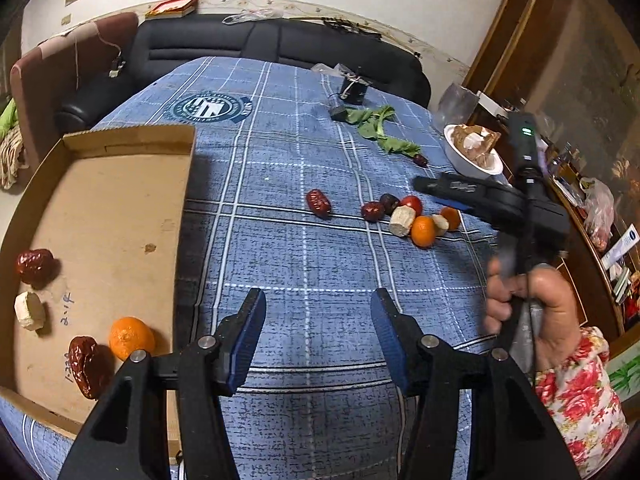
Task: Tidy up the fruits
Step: 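Move both open tools back toward the row of fruit, then grasp the round white bun with the left tool while the right tool grasps an orange, then carry the white bun in the left tool and the orange in the right tool over the tray, then open the left tool to drop the bun while the right tool releases the orange into the tray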
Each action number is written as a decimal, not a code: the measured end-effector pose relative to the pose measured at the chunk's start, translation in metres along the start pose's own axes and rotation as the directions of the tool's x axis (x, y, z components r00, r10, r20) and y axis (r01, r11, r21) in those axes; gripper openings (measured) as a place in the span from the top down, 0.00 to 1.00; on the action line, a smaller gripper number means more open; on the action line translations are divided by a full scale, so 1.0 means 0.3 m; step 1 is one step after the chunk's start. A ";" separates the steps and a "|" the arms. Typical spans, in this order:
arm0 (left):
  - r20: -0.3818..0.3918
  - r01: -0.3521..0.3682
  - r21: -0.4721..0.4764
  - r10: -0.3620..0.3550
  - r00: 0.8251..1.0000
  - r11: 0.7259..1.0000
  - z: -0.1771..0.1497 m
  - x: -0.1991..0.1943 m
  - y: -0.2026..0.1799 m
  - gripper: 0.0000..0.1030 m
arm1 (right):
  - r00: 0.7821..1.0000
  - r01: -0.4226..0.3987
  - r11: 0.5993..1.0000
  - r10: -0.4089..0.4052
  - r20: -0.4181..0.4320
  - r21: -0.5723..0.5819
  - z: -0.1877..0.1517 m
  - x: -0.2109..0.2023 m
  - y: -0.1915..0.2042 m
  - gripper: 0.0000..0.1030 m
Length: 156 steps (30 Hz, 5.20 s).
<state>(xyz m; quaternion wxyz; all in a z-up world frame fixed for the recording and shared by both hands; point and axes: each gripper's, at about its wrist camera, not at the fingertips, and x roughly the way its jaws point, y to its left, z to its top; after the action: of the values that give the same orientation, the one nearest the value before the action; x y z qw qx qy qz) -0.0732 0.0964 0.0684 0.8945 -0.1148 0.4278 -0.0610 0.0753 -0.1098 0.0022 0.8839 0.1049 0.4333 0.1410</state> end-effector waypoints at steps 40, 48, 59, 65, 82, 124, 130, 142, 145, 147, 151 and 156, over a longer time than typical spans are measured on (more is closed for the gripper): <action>-0.114 0.731 0.238 -0.729 0.675 0.640 0.280 -0.705 -0.524 0.20 | 0.974 -0.192 0.978 0.200 0.103 -0.080 -0.106 -0.834 0.112 0.50; -0.121 0.764 0.225 -0.761 0.637 0.604 0.299 -0.699 -0.556 0.20 | 0.982 -0.186 0.981 0.188 0.036 -0.055 -0.151 -0.729 0.084 0.50; -0.144 0.776 0.250 -0.770 0.622 0.580 0.292 -0.673 -0.567 0.20 | 0.983 -0.183 0.982 0.184 0.012 -0.049 -0.165 -0.665 0.085 0.50; -0.082 0.658 0.326 -0.673 0.735 0.679 0.296 -0.599 -0.494 0.19 | 0.992 -0.122 0.990 0.124 0.018 -0.076 -0.183 -0.625 0.080 0.50; -0.206 0.130 -0.065 -0.141 0.968 0.989 0.174 0.322 0.024 0.53 | 0.997 0.006 0.983 -0.021 -0.078 -0.181 -0.304 -0.165 0.077 0.51; 0.022 -0.023 -0.046 0.024 0.999 0.999 0.160 -0.021 0.287 0.72 | 0.989 -0.151 0.966 0.149 -0.024 -0.208 -0.315 -0.273 0.256 0.67; -0.017 -0.169 -0.102 0.168 0.986 0.980 0.188 -0.037 0.505 0.72 | 0.958 -0.286 0.911 0.274 -0.085 -0.298 -0.306 -0.242 0.544 0.66; -0.122 -0.181 -0.183 0.160 0.980 0.966 0.215 0.066 0.690 0.72 | 0.940 -0.335 0.838 0.266 -0.212 -0.431 -0.357 -0.010 0.930 0.66; -0.134 -0.165 -0.203 0.140 0.981 0.965 0.210 0.080 0.711 0.72 | 0.945 -0.316 0.831 0.236 -0.225 -0.457 -0.378 0.040 0.965 0.66; -0.138 -0.153 -0.217 0.125 0.982 0.964 0.207 0.086 0.723 0.72 | 0.945 -0.314 0.828 0.226 -0.236 -0.464 -0.390 0.064 0.979 0.66; -0.133 -0.133 -0.239 0.103 0.986 0.962 0.205 0.080 0.737 0.72 | 0.950 -0.298 0.823 0.208 -0.232 -0.484 -0.406 0.086 0.999 0.64; -0.115 -0.114 -0.275 0.085 0.990 0.955 0.211 0.059 0.746 0.62 | 0.953 -0.291 0.830 0.205 -0.224 -0.477 -0.405 0.094 1.000 0.63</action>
<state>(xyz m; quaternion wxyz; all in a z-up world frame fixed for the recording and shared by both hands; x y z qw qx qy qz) -0.0104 0.3186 0.0359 0.8482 -0.2155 0.4823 0.0396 -0.0525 0.1889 0.0007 0.8160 -0.0861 0.4348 0.3711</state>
